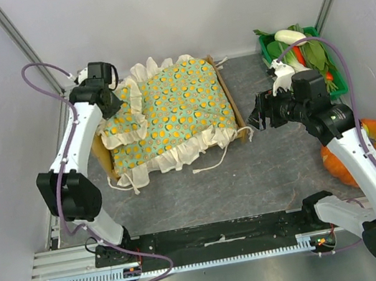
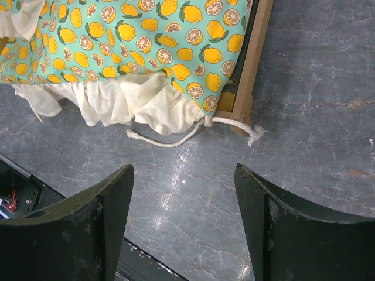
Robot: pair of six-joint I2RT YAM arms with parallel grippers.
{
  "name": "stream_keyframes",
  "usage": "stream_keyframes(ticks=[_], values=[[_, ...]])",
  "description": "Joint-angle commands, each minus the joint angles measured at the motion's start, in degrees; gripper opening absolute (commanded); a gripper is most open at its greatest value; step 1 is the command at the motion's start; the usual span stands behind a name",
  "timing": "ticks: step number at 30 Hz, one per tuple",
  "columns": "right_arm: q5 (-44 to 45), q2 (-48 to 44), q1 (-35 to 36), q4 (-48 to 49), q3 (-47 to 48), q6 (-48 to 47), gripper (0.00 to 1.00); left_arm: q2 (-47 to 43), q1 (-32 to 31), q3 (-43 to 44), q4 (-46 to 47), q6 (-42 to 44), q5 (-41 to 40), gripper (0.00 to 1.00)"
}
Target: Set up the pet bed
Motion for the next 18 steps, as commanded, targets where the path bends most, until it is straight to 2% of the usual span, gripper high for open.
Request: stream_keyframes(ticks=[1,8,9,10,11,12,13,15,16,18], values=[[-0.7,-0.7,0.1,1.0,0.4,-0.1,0.77,1.7,-0.4,-1.8,-0.4,1.8,-3.2,0.02],[-0.8,-0.5,0.1,1.0,0.4,-0.3,0.77,4.4,-0.4,-2.8,-0.2,1.7,-1.6,0.02],[-0.7,-0.5,0.0,1.0,0.4,-0.3,0.77,4.3,-0.6,-2.9,-0.1,1.7,-1.3,0.07],[-0.6,-0.5,0.0,0.9,0.3,-0.3,0.77,3.6,-0.6,-2.7,0.2,1.8,-1.3,0.18],[-0.6,-0.4,0.1,1.1,0.3,-0.4,0.77,2.1,-0.8,-2.7,0.6,2.1,-1.5,0.23],[-0.6,-0.3,0.1,1.0,0.3,-0.4,0.77,0.9,-0.8,-2.5,0.9,2.3,-1.4,0.40],[-0.6,0.0,0.1,1.1,0.3,-0.2,0.77,0.0,-0.8,-2.1,1.5,2.8,-1.1,0.48],[-0.6,0.2,0.0,1.2,0.2,-0.4,0.77,-2.9,-1.0,-0.4,1.6,3.7,0.2,0.57],[-0.6,0.4,0.1,1.4,0.0,-0.3,0.77,-3.8,-1.1,0.3,1.7,4.4,0.6,0.77],[-0.4,0.7,0.1,1.5,-0.3,-0.3,0.77,-6.6,-1.6,2.6,1.8,5.5,2.3,0.91]])
